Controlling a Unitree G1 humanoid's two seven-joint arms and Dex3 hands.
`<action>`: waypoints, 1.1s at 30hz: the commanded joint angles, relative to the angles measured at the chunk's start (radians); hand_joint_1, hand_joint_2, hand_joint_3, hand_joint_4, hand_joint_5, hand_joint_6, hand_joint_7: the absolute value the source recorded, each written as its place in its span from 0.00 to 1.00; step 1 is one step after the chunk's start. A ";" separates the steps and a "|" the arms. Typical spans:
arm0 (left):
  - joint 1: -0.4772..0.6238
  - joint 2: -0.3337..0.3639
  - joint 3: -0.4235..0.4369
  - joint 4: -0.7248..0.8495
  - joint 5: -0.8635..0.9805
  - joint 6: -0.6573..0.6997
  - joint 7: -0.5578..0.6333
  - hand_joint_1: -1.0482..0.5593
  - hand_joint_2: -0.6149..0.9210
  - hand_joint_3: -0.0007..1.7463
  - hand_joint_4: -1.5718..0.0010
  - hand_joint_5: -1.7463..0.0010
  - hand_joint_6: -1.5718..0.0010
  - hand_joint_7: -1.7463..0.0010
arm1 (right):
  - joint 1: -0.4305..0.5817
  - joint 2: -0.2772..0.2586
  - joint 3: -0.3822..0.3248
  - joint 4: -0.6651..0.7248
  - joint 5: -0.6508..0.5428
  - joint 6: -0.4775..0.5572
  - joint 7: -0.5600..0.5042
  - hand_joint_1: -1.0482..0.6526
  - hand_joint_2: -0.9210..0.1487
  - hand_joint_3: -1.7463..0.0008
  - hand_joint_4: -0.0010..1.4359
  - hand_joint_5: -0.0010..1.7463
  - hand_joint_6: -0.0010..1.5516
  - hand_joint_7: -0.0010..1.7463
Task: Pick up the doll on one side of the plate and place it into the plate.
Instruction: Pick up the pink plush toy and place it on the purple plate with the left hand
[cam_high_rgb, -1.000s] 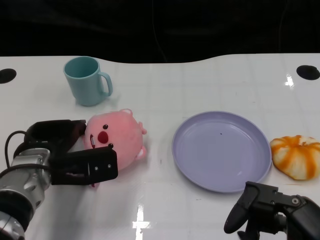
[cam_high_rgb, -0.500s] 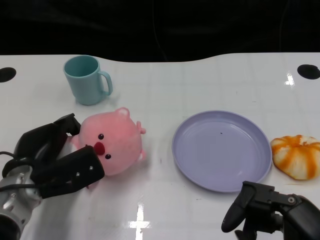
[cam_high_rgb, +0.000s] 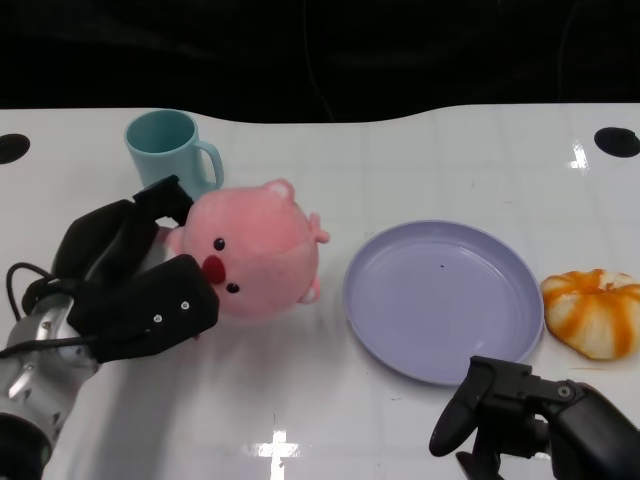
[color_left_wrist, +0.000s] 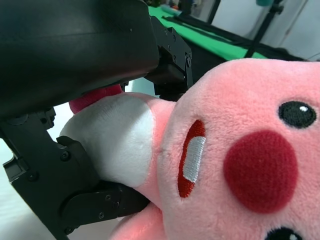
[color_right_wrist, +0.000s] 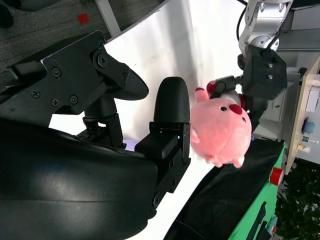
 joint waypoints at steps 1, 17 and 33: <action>-0.042 -0.013 0.004 -0.067 -0.004 0.056 -0.049 0.58 0.65 0.68 0.38 0.00 0.52 0.00 | 0.009 0.002 -0.004 0.002 0.010 0.000 -0.004 0.56 0.30 0.39 0.44 0.94 0.37 0.77; -0.148 -0.241 -0.071 -0.208 0.041 0.307 -0.134 0.57 0.63 0.75 0.39 0.00 0.50 0.02 | 0.022 -0.002 -0.017 -0.009 0.014 -0.012 0.003 0.55 0.28 0.42 0.44 0.94 0.37 0.77; -0.264 -0.423 -0.160 -0.030 0.077 0.429 -0.107 0.57 0.65 0.67 0.38 0.00 0.51 0.00 | 0.038 0.003 0.028 -0.042 -0.015 0.005 -0.018 0.54 0.31 0.40 0.45 0.94 0.37 0.77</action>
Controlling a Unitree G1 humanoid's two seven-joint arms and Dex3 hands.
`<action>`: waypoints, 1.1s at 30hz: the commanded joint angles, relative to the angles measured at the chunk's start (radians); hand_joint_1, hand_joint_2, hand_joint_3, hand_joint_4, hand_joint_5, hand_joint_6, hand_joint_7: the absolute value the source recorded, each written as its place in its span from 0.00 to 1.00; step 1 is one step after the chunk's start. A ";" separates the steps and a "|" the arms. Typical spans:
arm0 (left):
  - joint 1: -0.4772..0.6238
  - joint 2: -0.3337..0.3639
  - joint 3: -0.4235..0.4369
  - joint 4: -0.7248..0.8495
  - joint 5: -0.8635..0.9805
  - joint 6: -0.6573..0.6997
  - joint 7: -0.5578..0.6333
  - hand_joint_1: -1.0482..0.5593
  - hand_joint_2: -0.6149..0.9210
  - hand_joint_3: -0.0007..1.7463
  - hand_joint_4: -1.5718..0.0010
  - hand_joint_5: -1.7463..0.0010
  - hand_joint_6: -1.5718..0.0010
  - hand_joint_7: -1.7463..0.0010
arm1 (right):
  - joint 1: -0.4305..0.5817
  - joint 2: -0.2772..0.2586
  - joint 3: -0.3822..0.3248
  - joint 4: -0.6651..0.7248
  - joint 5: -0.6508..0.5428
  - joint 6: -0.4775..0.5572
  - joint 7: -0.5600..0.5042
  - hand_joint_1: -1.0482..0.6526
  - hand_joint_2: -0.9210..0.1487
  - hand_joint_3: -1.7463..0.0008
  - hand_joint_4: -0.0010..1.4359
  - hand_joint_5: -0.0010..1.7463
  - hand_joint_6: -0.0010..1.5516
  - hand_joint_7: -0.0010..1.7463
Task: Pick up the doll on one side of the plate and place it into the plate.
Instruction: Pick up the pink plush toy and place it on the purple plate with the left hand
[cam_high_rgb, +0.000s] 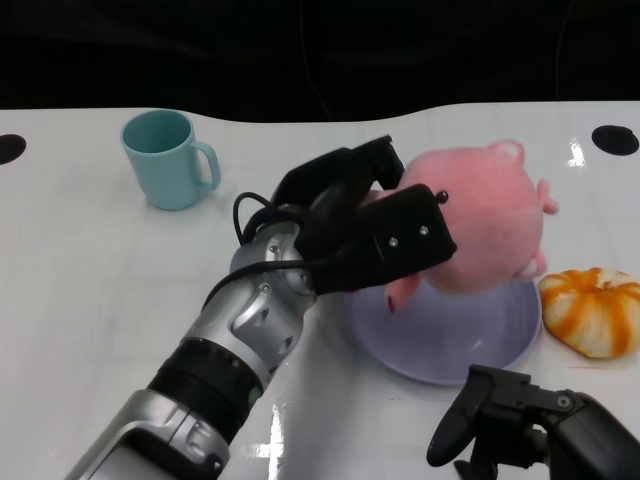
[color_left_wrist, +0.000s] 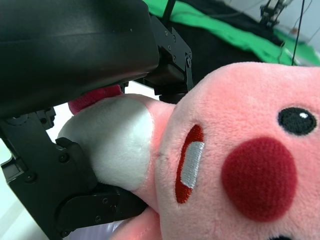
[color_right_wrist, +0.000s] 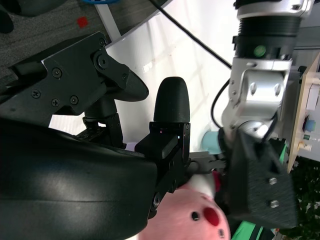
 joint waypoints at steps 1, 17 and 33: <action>-0.043 -0.019 -0.001 0.048 0.000 -0.008 0.024 0.57 0.65 0.67 0.38 0.00 0.51 0.00 | 0.006 0.000 0.010 -0.021 -0.010 0.008 -0.012 0.54 0.31 0.40 0.45 0.94 0.37 0.77; -0.049 -0.018 -0.046 0.039 -0.060 -0.006 -0.223 0.21 1.00 0.15 0.98 0.72 0.88 0.98 | 0.012 -0.007 0.014 -0.024 -0.019 0.000 -0.018 0.54 0.34 0.37 0.46 0.93 0.38 0.77; 0.004 0.104 -0.157 -0.170 0.090 0.007 -0.256 0.04 1.00 0.28 1.00 1.00 1.00 1.00 | 0.017 -0.008 -0.013 -0.010 0.012 -0.022 -0.009 0.55 0.32 0.38 0.44 0.94 0.37 0.77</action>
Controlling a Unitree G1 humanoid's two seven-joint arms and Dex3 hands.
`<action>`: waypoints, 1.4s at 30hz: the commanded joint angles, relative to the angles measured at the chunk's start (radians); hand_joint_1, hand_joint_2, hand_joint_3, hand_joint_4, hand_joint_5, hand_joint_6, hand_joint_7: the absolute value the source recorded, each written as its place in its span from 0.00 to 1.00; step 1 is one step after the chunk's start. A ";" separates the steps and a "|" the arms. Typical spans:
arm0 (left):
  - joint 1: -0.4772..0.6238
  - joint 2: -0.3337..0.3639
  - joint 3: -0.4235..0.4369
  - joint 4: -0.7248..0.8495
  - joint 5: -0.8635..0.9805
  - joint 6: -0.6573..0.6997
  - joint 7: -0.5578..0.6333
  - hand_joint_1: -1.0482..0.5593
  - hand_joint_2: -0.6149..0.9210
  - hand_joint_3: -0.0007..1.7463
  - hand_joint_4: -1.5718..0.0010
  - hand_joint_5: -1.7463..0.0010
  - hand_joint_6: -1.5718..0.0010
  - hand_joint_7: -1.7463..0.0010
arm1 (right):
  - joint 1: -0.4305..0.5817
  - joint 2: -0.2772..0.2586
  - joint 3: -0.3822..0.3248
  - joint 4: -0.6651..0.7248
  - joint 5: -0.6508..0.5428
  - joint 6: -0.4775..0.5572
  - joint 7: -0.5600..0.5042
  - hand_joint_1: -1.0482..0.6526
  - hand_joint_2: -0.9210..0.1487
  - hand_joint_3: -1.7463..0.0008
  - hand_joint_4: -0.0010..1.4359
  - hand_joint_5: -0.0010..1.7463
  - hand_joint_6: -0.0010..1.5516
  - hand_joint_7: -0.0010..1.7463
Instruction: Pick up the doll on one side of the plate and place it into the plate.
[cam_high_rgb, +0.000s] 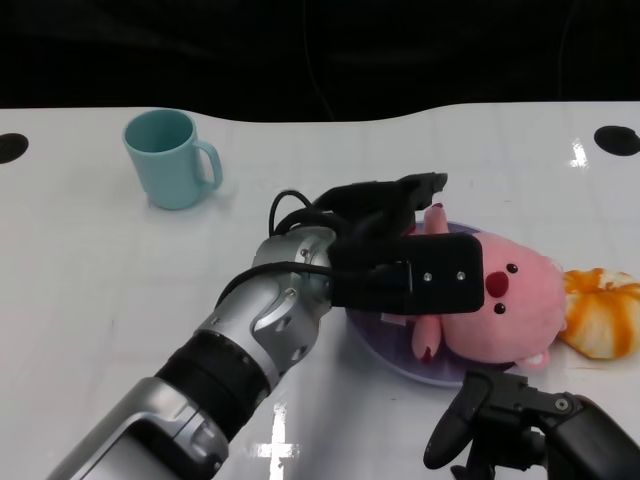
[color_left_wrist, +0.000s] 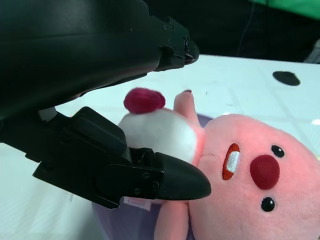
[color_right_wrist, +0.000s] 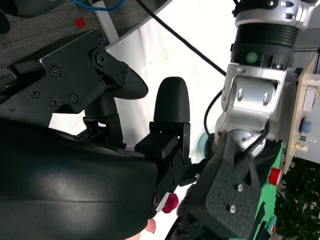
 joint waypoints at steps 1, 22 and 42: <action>0.038 0.050 0.005 -0.102 0.009 0.001 -0.033 0.04 1.00 0.28 1.00 1.00 1.00 1.00 | 0.005 -0.006 -0.017 0.007 0.013 -0.023 0.006 0.55 0.32 0.39 0.44 0.94 0.37 0.77; 0.476 0.209 0.307 -0.638 -0.318 -0.146 -0.097 0.22 1.00 0.21 0.98 0.52 0.80 0.93 | 0.003 -0.020 -0.062 0.031 0.034 -0.046 0.037 0.55 0.30 0.41 0.45 0.94 0.37 0.76; 0.971 0.122 0.499 -1.008 -0.709 -0.181 -0.045 0.60 0.76 0.65 0.50 0.29 0.45 0.52 | 0.000 -0.022 -0.058 0.025 0.032 -0.045 0.043 0.54 0.30 0.41 0.45 0.94 0.37 0.77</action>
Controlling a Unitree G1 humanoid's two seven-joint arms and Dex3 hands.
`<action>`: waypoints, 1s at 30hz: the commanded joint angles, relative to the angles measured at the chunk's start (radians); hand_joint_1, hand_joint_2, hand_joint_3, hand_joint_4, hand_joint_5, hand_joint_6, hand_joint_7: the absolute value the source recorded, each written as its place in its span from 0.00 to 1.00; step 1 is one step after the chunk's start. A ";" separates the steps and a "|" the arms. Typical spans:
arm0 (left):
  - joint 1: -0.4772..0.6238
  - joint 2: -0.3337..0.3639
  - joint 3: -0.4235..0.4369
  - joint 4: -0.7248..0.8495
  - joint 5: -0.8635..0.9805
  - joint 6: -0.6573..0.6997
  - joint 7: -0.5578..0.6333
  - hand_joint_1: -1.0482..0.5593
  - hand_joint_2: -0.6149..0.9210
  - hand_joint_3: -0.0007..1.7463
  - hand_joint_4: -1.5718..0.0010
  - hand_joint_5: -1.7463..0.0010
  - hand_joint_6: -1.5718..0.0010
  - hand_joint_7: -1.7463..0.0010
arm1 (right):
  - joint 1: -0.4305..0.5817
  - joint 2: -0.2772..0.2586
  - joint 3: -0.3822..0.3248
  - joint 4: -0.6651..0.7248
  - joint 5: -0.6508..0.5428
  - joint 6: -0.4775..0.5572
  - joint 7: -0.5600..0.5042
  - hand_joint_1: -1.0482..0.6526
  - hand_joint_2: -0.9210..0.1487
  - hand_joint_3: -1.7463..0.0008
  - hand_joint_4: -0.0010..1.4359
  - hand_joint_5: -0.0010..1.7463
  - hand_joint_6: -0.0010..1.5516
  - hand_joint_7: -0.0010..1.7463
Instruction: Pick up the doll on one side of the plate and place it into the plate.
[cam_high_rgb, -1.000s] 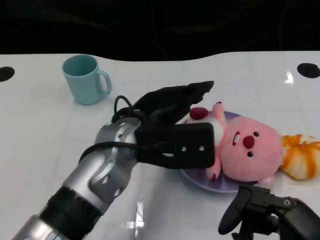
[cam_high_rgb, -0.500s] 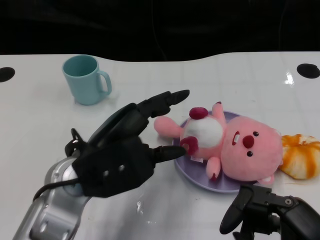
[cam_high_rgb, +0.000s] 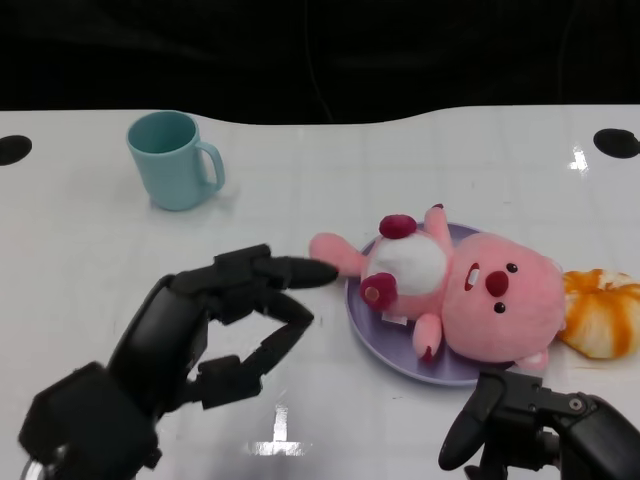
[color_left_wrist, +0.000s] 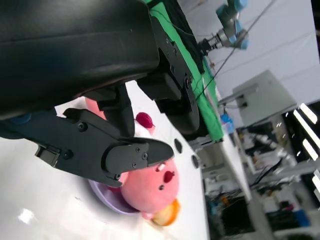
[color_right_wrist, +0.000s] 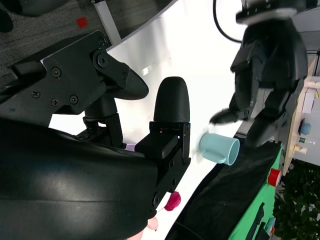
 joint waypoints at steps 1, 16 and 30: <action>0.076 -0.005 0.020 -0.092 -0.024 0.050 0.032 0.61 0.76 0.67 0.49 0.25 0.46 0.45 | -0.003 -0.009 -0.011 -0.007 0.006 -0.004 0.001 0.54 0.30 0.41 0.45 0.94 0.37 0.77; 0.279 -0.026 0.032 -0.252 -0.274 0.369 0.033 0.60 0.61 0.91 0.36 0.00 0.50 0.01 | -0.004 -0.012 -0.027 -0.007 0.014 0.006 0.007 0.53 0.30 0.41 0.45 0.94 0.37 0.76; 0.198 -0.011 0.111 -0.219 -0.434 0.625 0.058 0.60 0.61 0.91 0.37 0.00 0.49 0.02 | 0.000 -0.018 -0.044 -0.003 0.012 -0.009 0.018 0.54 0.31 0.41 0.45 0.94 0.38 0.76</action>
